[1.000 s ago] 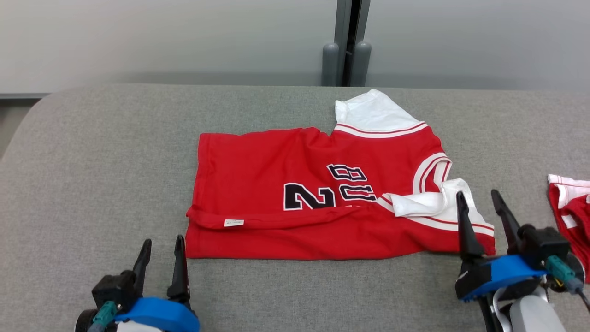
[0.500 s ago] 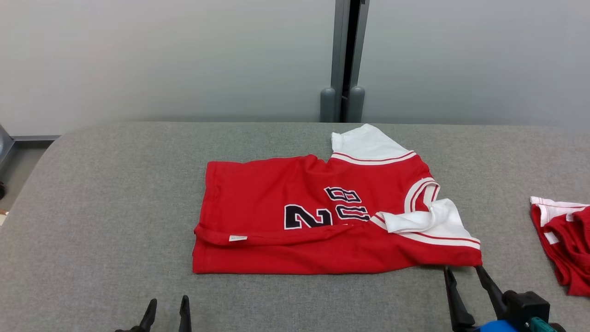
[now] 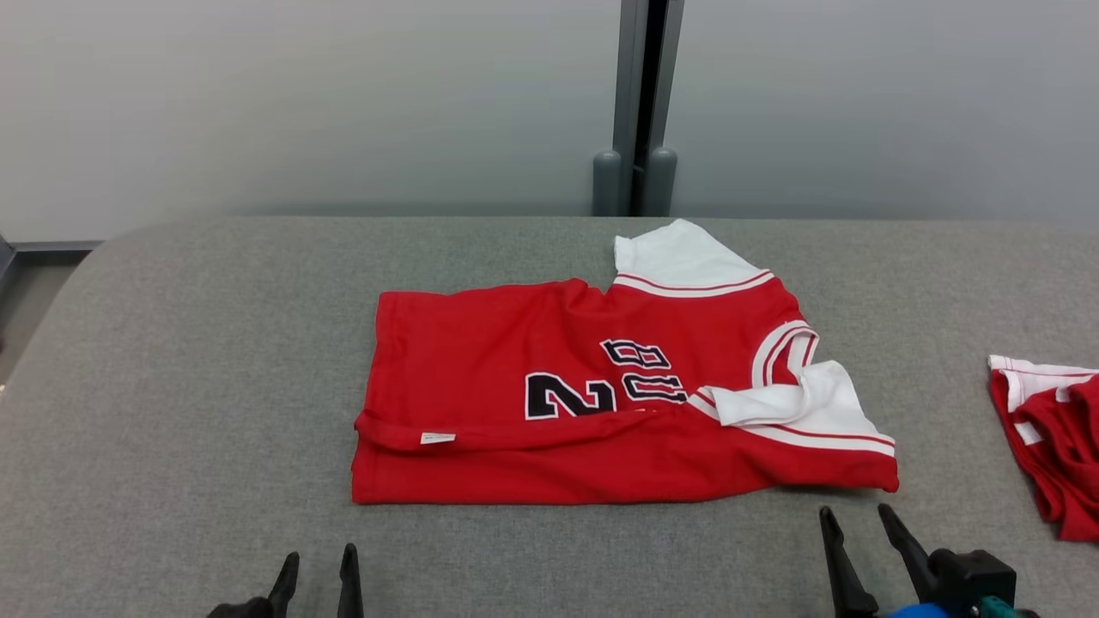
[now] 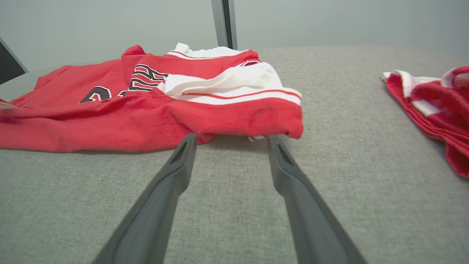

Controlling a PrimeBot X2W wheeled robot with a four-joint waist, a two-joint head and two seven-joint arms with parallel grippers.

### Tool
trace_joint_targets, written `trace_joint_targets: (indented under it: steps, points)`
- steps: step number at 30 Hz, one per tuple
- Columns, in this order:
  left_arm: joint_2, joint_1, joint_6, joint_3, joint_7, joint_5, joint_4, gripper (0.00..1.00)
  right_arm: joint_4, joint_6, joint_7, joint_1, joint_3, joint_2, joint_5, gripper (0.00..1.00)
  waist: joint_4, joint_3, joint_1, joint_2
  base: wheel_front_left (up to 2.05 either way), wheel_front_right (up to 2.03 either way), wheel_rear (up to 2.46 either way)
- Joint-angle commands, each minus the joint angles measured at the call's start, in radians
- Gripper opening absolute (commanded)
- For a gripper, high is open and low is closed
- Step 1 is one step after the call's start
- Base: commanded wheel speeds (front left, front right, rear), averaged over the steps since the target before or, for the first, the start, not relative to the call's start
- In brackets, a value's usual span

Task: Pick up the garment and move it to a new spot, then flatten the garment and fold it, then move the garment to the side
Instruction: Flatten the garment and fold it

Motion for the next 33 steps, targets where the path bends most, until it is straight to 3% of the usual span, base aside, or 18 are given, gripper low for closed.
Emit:
trace_joint_targets:
  steps: [1,18,19,20,26,33]
  points:
    - [-0.001,-0.038,-0.002,-0.005,-0.002,-0.007,0.012,1.00,-0.008,0.000,-0.003,-0.024,0.000,0.000,-0.002,1.00,0.003,0.020,0.0001,0.0000,0.00,0.00,0.00]
    - [0.032,-0.299,-0.008,-0.104,0.002,-0.172,0.244,1.00,-0.075,0.000,-0.003,-0.164,-0.018,0.000,0.014,1.00,-0.042,0.187,0.0001,0.0000,0.00,0.00,0.00]
    - [0.034,-0.301,-0.008,-0.116,0.004,-0.179,0.258,0.38,-0.076,0.000,-0.003,-0.169,-0.029,0.000,0.019,1.00,-0.043,0.190,0.0001,0.0000,0.00,0.00,0.00]
    - [0.036,-0.301,-0.008,-0.127,0.005,-0.186,0.270,0.00,-0.075,0.000,-0.003,-0.173,-0.041,0.000,0.023,1.00,-0.044,0.192,0.0001,0.0000,0.00,0.00,0.00]
    - [0.042,-0.289,-0.008,-0.182,0.007,-0.215,0.293,0.00,-0.043,0.000,-0.003,-0.187,-0.080,0.000,0.066,1.00,-0.041,0.195,0.0001,0.0000,0.00,0.00,0.00]
    - [0.052,-0.262,-0.008,-0.222,0.009,-0.232,0.291,0.00,0.083,0.000,-0.003,-0.221,-0.092,0.000,0.173,1.00,-0.026,0.198,0.0001,0.0000,0.00,0.00,0.00]
